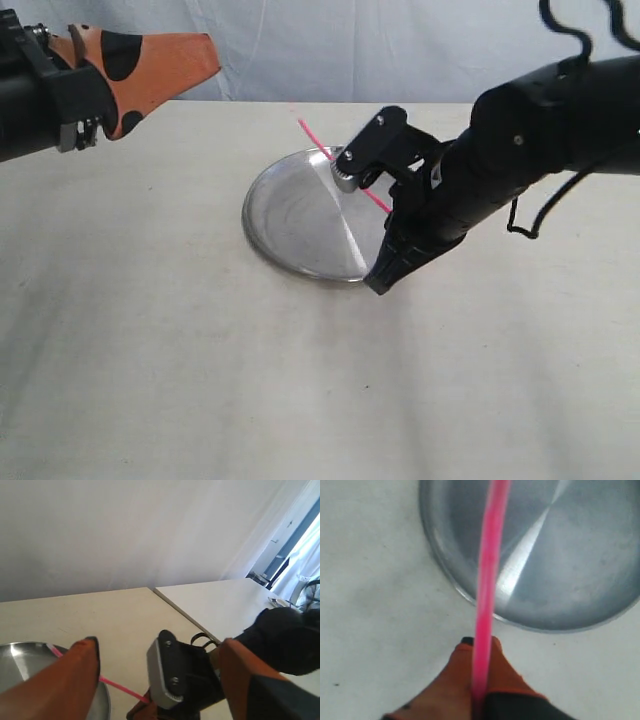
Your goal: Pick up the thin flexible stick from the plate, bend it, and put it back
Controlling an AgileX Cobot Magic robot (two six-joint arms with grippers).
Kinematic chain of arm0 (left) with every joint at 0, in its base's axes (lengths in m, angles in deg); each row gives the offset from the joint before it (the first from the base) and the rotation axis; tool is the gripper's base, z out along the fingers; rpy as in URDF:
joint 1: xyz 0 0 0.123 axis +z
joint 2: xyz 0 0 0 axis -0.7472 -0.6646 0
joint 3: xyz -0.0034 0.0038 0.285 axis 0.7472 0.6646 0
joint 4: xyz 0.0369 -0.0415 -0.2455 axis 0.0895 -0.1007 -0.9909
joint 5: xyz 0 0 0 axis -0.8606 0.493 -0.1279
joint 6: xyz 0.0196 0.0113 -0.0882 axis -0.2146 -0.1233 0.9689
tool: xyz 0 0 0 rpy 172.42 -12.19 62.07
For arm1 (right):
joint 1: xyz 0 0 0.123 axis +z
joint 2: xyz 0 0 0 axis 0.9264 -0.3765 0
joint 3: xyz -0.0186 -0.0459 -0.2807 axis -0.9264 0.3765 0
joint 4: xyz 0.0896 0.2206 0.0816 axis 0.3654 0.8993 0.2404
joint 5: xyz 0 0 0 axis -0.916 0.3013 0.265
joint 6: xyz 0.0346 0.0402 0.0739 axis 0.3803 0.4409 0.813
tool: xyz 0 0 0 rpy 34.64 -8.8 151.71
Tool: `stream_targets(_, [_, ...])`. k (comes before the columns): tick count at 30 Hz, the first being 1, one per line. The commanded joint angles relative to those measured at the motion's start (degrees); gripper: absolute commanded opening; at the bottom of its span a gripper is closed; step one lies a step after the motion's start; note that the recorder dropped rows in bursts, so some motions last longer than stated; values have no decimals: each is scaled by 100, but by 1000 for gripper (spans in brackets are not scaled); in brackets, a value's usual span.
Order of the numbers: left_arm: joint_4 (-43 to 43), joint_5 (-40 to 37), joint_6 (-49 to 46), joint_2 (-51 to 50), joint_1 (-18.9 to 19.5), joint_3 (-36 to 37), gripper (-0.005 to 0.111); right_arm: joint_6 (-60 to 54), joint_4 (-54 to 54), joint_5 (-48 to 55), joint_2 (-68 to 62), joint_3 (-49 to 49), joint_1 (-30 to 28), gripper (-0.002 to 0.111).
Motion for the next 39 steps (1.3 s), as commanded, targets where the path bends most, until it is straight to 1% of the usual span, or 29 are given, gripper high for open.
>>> stream_targets(1, [161,59,177,24,16,-10,65,43,156,-448,-797,-94,-364,-1])
stream_targets(6, [161,59,218,24,16,-10,65,143,182,-1114,-1363,-312,-393,-1])
stream_targets(9, [161,59,251,24,16,-10,65,143,310,-1295,-1534,-548,-393,-1])
stream_targets(11, [161,59,251,24,16,-10,65,206,310,-1137,-1633,-786,-393,-1])
stream_targets(16, [92,48,247,24,16,-10,65,351,310,-306,-1985,-1419,-393,-1])
stream_targets(17, [92,48,247,24,16,-10,65,448,274,-162,-2052,-1525,-393,1])
stream_targets(19, [92,0,247,24,16,-10,65,510,285,0,-2123,-1667,-393,9])
stream_targets(22, [92,-99,247,24,16,-10,64,632,285,68,-2149,-1732,-393,31])
stream_targets(24, [92,-105,247,24,16,-10,60,755,285,175,-2126,-1745,-393,49])
stream_targets(25, [92,-105,247,24,16,-10,57,827,285,236,-2090,-1745,-393,55])
stream_targets(26, [121,-105,247,24,16,-10,52,933,274,283,-2052,-1745,-393,57])
stream_targets(28, [173,-94,247,24,16,-10,40,1043,234,438,-1932,-1745,-393,54])
stream_targets(29, [201,-79,247,24,16,-10,32,1043,234,505,-1836,-1745,-393,50])
stream_targets(31, [266,-64,247,59,16,-10,17,1043,223,645,-1612,-1745,-393,38])
stream_targets(33, [317,-64,25,145,16,-10,0,1043,207,778,-1295,-1745,-393,21])
stream_targets(35, [382,-64,-512,312,16,-22,0,1043,161,868,-966,-1745,-393,3])
stream_targets(36, [382,-64,-849,430,16,-22,0,1043,148,895,-769,-1745,-393,0])
stream_targets(39, [456,-262,-1602,889,16,-22,0,1043,123,910,-150,-1670,-393,0])
